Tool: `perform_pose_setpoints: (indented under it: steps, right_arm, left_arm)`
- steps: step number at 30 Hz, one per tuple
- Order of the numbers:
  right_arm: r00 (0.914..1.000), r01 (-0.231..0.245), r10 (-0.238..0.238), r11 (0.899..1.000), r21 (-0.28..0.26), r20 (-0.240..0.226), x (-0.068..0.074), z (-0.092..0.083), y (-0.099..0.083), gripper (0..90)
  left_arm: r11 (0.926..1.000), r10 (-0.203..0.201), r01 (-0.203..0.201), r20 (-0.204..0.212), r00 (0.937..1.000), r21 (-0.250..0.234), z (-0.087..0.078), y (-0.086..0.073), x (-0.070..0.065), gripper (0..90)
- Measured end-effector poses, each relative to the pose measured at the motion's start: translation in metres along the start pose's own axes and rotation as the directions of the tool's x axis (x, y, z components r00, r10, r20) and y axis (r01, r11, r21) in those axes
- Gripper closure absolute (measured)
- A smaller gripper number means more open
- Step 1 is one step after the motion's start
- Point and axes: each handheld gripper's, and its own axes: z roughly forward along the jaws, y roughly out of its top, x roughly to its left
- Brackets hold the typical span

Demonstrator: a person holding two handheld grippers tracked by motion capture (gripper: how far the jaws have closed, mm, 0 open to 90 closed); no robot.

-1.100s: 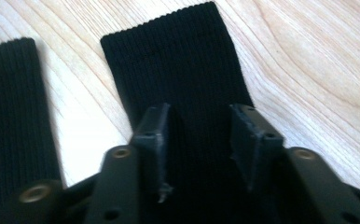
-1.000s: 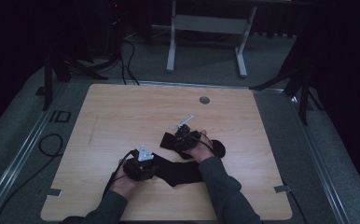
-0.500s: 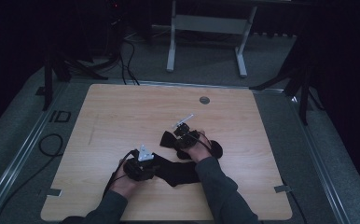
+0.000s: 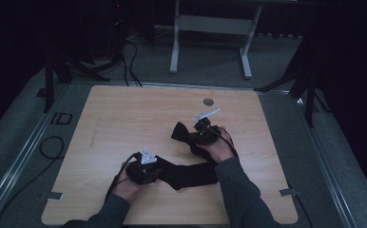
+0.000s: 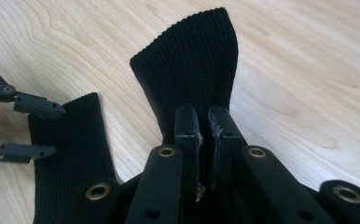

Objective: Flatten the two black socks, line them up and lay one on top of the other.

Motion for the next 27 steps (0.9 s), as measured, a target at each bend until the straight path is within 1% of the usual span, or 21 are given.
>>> perform_pose_setpoints:
  steps: [3,5,11,15,19,20,21,22,23,27]
  right_arm:
    - [0.9999,0.006,-0.006,1.000,-0.026,0.014,-0.001,-0.016,-0.002,83.8]
    - [0.9992,0.016,-0.015,0.999,-0.034,0.037,-0.002,-0.022,-0.004,83.8]
    - [0.9975,0.039,-0.035,0.997,-0.062,0.062,-0.002,-0.042,-0.008,83.8]
    - [0.9960,0.055,-0.047,0.993,-0.104,0.075,-0.002,-0.063,-0.008,83.8]
    - [0.9934,0.081,-0.068,0.986,-0.146,0.093,0.000,-0.088,-0.009,83.8]
    - [0.9934,0.081,-0.068,0.986,-0.146,0.093,0.000,-0.088,-0.009,83.8]
    - [0.9933,0.084,-0.070,0.985,-0.154,0.092,0.001,-0.092,-0.009,83.8]
    - [0.9934,0.089,-0.075,0.981,-0.173,0.086,0.003,-0.103,-0.010,83.8]
    - [0.9932,0.094,-0.079,0.979,-0.182,0.085,0.004,-0.107,-0.011,83.8]
    - [0.9929,0.109,-0.098,0.975,-0.195,0.068,0.012,-0.118,-0.014,83.8]
  left_arm:
    - [1.0000,0.001,-0.001,0.001,1.0000,0.001,0.000,0.000,0.000,56.7]
    - [1.0000,-0.001,0.001,0.003,1.0000,0.001,0.000,0.000,0.000,56.6]
    - [1.0000,0.000,0.000,0.005,1.0000,0.002,0.000,0.000,0.000,56.6]
    - [1.0000,-0.003,0.003,0.006,1.0000,0.001,0.000,0.000,0.000,56.5]
    - [1.0000,-0.008,0.008,0.012,0.9999,0.000,-0.001,0.000,0.000,56.5]
    - [1.0000,-0.008,0.008,0.012,0.9999,0.000,-0.001,0.000,0.000,56.5]
    - [1.0000,-0.007,0.007,0.010,0.9999,-0.001,0.000,0.000,0.000,56.5]
    - [1.0000,-0.008,0.008,0.010,0.9999,-0.001,0.000,0.000,0.000,56.5]
    - [1.0000,-0.006,0.006,0.010,0.9999,0.001,-0.001,0.000,0.000,56.5]
    - [1.0000,-0.009,0.009,0.009,0.9999,-0.001,-0.001,0.000,0.000,56.5]
